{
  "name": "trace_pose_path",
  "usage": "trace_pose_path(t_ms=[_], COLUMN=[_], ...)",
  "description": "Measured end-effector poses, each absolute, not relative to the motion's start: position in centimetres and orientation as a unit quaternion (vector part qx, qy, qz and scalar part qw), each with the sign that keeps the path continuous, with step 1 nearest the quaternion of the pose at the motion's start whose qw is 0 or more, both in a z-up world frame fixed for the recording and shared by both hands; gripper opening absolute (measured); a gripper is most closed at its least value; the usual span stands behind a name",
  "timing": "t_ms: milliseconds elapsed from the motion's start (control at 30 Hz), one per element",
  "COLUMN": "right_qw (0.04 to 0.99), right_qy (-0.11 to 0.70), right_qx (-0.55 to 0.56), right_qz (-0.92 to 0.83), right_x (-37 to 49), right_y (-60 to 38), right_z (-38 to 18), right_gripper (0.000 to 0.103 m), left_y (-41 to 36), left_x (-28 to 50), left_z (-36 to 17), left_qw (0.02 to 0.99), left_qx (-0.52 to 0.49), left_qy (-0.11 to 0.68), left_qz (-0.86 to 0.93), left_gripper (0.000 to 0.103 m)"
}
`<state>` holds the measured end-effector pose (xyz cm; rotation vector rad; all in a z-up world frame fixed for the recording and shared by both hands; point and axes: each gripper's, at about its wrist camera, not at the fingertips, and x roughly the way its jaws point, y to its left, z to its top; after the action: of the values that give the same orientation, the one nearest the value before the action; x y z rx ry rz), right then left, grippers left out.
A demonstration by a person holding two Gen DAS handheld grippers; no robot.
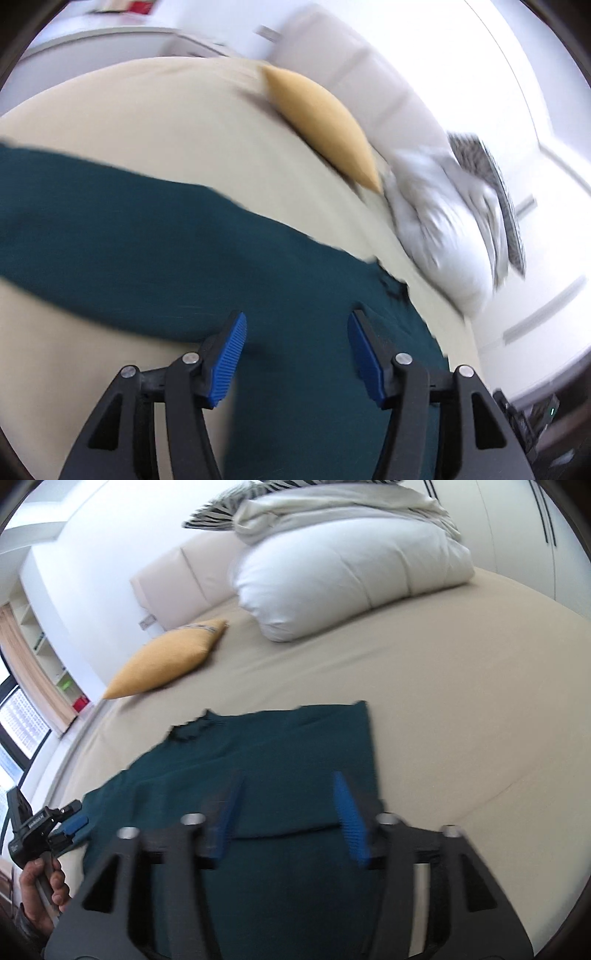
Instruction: Fold small clothes
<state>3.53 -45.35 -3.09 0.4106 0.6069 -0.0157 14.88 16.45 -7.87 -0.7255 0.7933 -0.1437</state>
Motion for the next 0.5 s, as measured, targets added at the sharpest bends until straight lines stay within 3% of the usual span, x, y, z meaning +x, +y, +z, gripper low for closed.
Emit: trace_pose_path(t_ms=[167, 300, 433, 500], right_qw=[0.924, 0.912, 0.905, 0.901], right_qy=[0.302, 0.314, 0.323, 0.326], right_qx=[0.222, 0.237, 0.244, 0.252], right_qz=[0.072, 0.113, 0.127, 0.133], right_x=[2.0, 1.7, 1.4, 1.2], right_y=[-40.2, -36.3, -33.9, -33.1], right_z=[-1.4, -1.3, -1.6, -1.6], right_gripper=[0.068, 0.068, 0.068, 0.068], left_y=[29.4, 36.8, 40.4, 41.0], left_x=[9.0, 4.6, 3.5, 4.4], left_z=[-10.0, -11.8, -13.9, -14.4], left_qw=[0.823, 0.782, 0.745, 0.739], left_qx=[-0.457, -0.549, -0.611, -0.621], left_qy=[0.333, 0.27, 0.23, 0.221], left_qz=[0.048, 0.118, 0.134, 0.138], left_gripper=[0.062, 0.073, 0.072, 0.062])
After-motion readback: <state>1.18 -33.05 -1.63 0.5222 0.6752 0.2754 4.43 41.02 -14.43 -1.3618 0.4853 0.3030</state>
